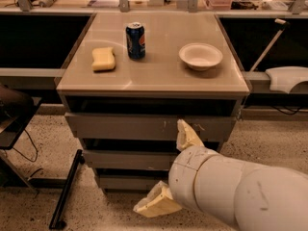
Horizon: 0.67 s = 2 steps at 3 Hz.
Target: Open middle drawer
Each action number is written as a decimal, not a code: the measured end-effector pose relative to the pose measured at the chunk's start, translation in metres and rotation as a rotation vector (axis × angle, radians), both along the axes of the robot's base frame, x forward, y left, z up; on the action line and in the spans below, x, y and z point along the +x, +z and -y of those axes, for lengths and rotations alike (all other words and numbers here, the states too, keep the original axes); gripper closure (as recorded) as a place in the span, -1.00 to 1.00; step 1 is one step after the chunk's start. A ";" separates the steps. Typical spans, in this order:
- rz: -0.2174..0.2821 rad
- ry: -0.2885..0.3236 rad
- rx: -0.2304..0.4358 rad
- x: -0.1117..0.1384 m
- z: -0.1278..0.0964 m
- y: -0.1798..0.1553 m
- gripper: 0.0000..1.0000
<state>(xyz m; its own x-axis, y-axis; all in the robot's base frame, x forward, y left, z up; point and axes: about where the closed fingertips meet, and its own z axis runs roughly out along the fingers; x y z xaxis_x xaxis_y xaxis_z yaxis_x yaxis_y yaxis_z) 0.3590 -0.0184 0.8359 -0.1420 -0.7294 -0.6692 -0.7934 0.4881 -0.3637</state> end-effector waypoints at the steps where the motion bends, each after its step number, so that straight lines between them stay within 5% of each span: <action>1: 0.000 -0.002 0.000 0.000 0.001 0.000 -1.00; 2: -0.023 -0.046 -0.022 0.011 0.015 -0.032 -1.00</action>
Offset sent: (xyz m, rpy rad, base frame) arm 0.0312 -0.0416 -0.0881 -0.0619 0.0629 -0.1325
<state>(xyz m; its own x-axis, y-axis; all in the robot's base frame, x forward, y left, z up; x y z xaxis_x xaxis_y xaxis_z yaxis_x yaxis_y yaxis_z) 0.3696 -0.0337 0.8041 -0.1909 -0.7361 -0.6494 -0.7788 0.5163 -0.3562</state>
